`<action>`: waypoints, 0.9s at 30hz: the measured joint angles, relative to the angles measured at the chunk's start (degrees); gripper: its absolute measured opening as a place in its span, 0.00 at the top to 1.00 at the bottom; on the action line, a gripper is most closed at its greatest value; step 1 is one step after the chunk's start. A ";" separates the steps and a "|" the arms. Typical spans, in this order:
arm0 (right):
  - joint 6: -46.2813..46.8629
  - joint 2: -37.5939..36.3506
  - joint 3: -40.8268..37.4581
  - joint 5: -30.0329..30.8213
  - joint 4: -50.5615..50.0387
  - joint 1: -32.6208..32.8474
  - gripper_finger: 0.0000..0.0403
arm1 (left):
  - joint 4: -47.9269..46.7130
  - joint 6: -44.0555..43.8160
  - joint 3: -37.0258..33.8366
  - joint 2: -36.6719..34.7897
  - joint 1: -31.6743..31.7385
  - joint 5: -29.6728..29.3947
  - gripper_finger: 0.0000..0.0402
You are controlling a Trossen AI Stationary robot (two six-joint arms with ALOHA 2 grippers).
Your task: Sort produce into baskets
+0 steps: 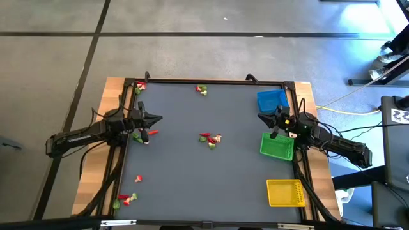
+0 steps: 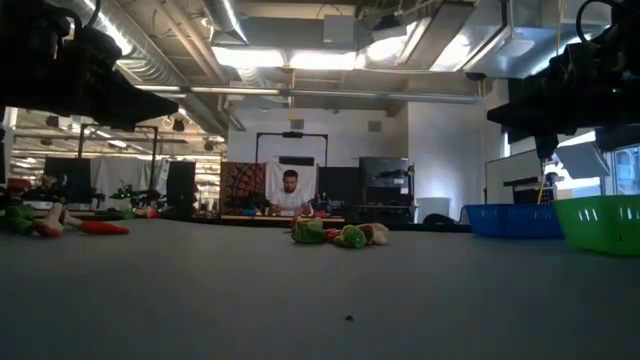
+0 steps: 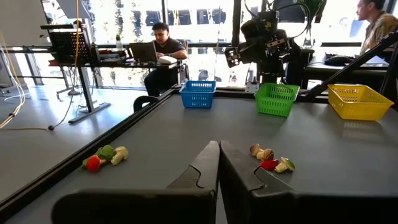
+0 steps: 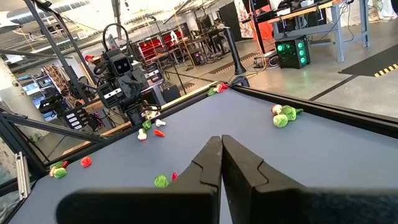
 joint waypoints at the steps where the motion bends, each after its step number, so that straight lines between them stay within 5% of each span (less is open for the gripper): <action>1: 0.01 0.00 0.00 0.00 0.00 -0.02 0.96 | 0.00 0.00 0.00 -0.01 0.00 -0.01 0.99; 13: 0.00 0.00 0.00 0.00 0.02 -0.02 0.96 | 8.03 -6.20 -0.10 0.01 -0.11 -0.46 0.99; 20: 0.01 0.01 0.01 0.00 0.02 -0.02 0.96 | 14.01 -23.22 -0.05 -0.01 0.03 -21.45 0.99; 27: 0.00 0.02 0.00 0.00 0.02 -0.02 0.96 | 13.22 -26.35 -0.05 0.01 0.00 -22.59 0.99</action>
